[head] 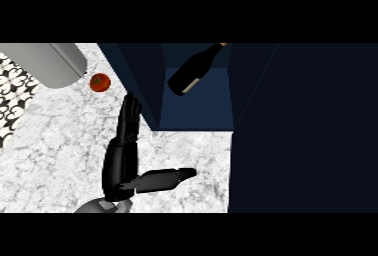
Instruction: Pick up the wine, place it into the cabinet and close the cabinet
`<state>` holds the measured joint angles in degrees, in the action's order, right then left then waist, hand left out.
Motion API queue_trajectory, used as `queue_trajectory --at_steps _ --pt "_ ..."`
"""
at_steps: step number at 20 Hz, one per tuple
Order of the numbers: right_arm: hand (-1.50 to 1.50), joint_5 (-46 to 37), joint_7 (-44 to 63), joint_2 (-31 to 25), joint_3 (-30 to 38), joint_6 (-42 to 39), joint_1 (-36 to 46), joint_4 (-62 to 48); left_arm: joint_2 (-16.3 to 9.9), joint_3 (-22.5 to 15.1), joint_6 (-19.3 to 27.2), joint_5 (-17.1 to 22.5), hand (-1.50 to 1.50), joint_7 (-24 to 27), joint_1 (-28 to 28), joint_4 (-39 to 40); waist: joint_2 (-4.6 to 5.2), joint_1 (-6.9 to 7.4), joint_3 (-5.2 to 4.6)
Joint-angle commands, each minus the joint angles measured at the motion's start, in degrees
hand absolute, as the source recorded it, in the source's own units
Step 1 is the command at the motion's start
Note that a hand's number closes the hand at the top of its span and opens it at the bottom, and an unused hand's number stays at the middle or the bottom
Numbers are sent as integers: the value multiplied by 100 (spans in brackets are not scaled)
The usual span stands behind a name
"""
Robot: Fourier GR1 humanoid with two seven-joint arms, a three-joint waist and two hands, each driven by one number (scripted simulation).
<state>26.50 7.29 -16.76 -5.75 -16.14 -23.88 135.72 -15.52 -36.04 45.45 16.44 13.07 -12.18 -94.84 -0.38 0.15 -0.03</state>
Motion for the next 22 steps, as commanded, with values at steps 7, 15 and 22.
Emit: queue_trajectory --at_steps 7,15,22 --pt "150 -40 43 -740 297 -890 -519 592 -1090 323 -1411 669 -150 469 1522 -1435 2 -44 -3" --pt "150 -582 -64 -890 122 -1210 -345 607 -1726 1008 -2339 1265 150 516 2104 -1988 15 -32 -1" --pt "150 -475 -137 -664 -233 -1294 -235 551 -1975 1709 -3374 1553 150 1367 2935 -1661 23 1 -3"
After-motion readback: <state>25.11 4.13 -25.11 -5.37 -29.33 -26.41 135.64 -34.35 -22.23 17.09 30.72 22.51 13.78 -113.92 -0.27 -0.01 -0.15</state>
